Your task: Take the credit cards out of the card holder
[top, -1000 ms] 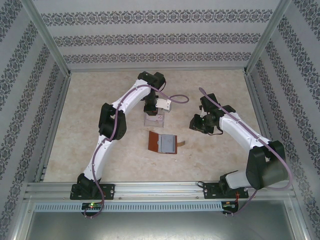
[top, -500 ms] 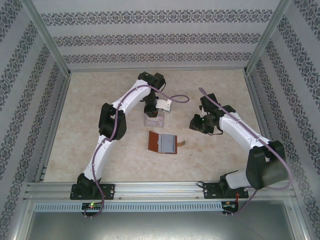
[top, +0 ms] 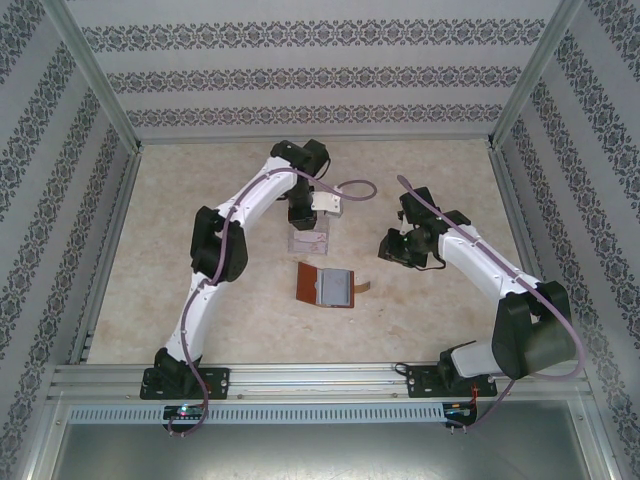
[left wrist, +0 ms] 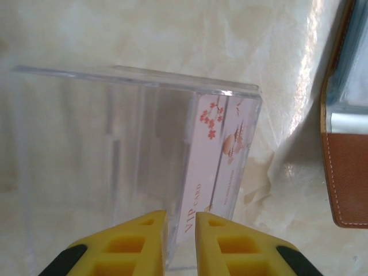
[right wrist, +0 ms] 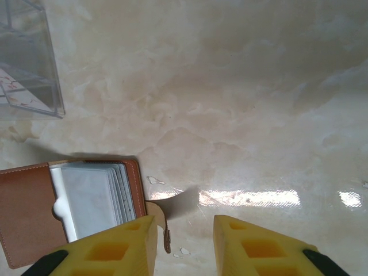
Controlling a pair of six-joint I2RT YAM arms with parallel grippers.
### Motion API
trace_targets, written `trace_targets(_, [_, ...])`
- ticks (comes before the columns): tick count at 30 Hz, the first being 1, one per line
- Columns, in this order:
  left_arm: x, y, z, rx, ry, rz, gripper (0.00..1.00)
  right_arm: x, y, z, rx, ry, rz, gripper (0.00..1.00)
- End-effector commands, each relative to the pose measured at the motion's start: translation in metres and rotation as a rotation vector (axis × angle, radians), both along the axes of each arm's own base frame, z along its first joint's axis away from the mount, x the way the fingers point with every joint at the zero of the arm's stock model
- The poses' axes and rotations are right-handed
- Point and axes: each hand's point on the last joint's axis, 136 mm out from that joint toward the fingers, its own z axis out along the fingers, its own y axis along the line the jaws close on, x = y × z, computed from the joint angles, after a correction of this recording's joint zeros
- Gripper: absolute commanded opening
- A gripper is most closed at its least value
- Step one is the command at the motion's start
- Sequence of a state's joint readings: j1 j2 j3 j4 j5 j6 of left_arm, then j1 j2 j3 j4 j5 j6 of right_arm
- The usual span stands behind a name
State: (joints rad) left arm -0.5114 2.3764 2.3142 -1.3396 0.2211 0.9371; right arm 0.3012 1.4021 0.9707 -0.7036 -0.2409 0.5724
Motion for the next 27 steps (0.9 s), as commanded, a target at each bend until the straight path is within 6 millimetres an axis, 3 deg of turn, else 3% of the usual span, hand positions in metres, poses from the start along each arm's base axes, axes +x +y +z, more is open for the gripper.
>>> trace_targets(1, [0.005,-0.006,0.026,-0.042,-0.072,0.130,0.20,0.004,0.014,0.005,0.032,-0.011,0.026,0.32])
trace_targets(8, [0.016,-0.006,0.045,-0.145,-0.152,0.412,0.21,0.004,0.042,0.008,0.098,-0.016,0.098,0.32])
trace_targets(16, [0.015,-0.007,0.055,-0.269,-0.076,0.766,0.21,-0.002,0.071,0.001,0.154,0.030,0.183,0.32])
trace_targets(27, [0.002,-0.007,0.058,-0.440,0.025,1.138,0.19,-0.022,0.083,-0.027,0.098,0.141,0.255,0.32])
